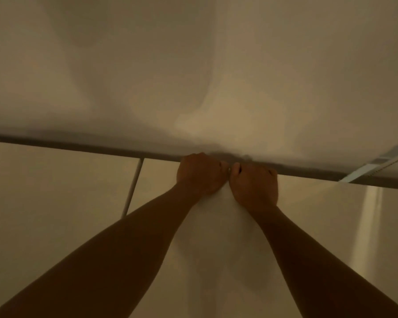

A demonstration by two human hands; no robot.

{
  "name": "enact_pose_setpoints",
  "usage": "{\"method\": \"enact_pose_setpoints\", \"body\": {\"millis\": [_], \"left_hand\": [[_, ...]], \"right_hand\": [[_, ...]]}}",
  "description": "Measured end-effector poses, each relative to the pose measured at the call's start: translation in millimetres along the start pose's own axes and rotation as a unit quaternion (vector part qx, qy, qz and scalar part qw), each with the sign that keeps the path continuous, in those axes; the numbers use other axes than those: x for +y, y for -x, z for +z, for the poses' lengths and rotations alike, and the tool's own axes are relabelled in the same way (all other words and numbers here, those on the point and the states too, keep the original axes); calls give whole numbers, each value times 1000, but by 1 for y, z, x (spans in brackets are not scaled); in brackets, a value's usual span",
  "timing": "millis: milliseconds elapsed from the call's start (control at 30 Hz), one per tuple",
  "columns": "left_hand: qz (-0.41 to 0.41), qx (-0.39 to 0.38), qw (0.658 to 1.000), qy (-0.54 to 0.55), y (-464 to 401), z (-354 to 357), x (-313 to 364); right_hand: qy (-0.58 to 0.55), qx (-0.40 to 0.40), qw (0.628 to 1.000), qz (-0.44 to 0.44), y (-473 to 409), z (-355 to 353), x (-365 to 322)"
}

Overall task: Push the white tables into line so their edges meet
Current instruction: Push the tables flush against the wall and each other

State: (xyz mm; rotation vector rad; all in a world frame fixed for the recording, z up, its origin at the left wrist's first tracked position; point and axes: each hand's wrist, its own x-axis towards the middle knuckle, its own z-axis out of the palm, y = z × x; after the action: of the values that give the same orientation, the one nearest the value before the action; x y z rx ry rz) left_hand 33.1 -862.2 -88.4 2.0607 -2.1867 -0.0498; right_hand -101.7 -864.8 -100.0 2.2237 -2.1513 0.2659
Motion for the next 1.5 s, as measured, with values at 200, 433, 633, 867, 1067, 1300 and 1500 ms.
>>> {"method": "enact_pose_setpoints", "body": {"millis": [200,433,633,867,1067,1300,1500], "left_hand": [[35,17,999,12,0,5,-4],[103,45,993,-20,6,5,-12],[133,37,989,-50,16,2,-19],[102,16,994,-27,12,8,-17],[94,46,994,-21,15,15,-19],[70,22,996,59,48,13,-30],[42,-15,998,39,94,3,-35]], "right_hand": [[-3,20,1000,-8,1,1,0],[5,57,998,0,7,2,-8],[8,40,999,-4,15,-1,-13],[3,46,999,9,19,2,-10],[-13,44,999,29,22,4,-12],[-33,12,999,-7,46,6,-31],[-45,-12,998,-52,79,1,-42]]}}
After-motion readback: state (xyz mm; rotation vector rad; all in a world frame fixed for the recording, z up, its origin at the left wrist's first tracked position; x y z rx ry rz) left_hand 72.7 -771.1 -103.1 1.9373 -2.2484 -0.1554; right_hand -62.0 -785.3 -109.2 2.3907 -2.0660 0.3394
